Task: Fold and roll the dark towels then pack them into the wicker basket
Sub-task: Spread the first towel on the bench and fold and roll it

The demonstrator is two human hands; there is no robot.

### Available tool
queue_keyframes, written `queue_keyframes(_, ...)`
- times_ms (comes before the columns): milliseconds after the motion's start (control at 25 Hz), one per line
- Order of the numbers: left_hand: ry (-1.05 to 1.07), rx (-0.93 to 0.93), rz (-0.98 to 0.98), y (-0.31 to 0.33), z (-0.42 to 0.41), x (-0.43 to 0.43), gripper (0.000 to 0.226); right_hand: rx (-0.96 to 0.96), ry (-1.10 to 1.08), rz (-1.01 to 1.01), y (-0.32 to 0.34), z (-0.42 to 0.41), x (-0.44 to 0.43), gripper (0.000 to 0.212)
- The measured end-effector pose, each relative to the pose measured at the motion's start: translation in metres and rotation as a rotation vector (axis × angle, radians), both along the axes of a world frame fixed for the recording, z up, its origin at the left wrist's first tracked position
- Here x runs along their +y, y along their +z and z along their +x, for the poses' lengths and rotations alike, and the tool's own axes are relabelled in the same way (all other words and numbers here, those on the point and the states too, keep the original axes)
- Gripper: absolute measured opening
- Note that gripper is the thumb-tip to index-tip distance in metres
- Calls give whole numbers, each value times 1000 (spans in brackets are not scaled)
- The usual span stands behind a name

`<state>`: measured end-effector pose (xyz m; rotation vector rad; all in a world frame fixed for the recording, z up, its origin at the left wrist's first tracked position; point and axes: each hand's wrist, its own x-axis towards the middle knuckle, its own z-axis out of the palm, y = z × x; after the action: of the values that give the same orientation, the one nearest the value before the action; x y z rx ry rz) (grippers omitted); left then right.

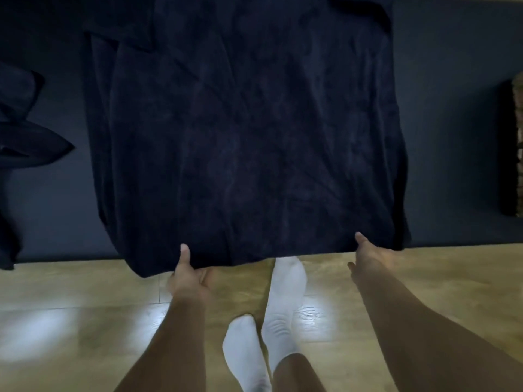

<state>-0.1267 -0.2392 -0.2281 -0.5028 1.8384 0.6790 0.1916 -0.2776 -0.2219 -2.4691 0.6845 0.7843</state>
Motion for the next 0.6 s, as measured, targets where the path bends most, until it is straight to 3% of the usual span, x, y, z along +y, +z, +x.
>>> queue_keyframes(280, 211, 147, 179, 41, -23, 34, 73, 151, -255, 446, 32, 19, 26, 49)
queue_keyframes(440, 302, 33, 292, 114, -23, 72, 67, 272, -422, 719, 96, 27, 64, 41)
queue_keyframes(600, 286, 134, 400, 210, -10, 149, 45, 329, -373, 831, 183, 43, 144, 46)
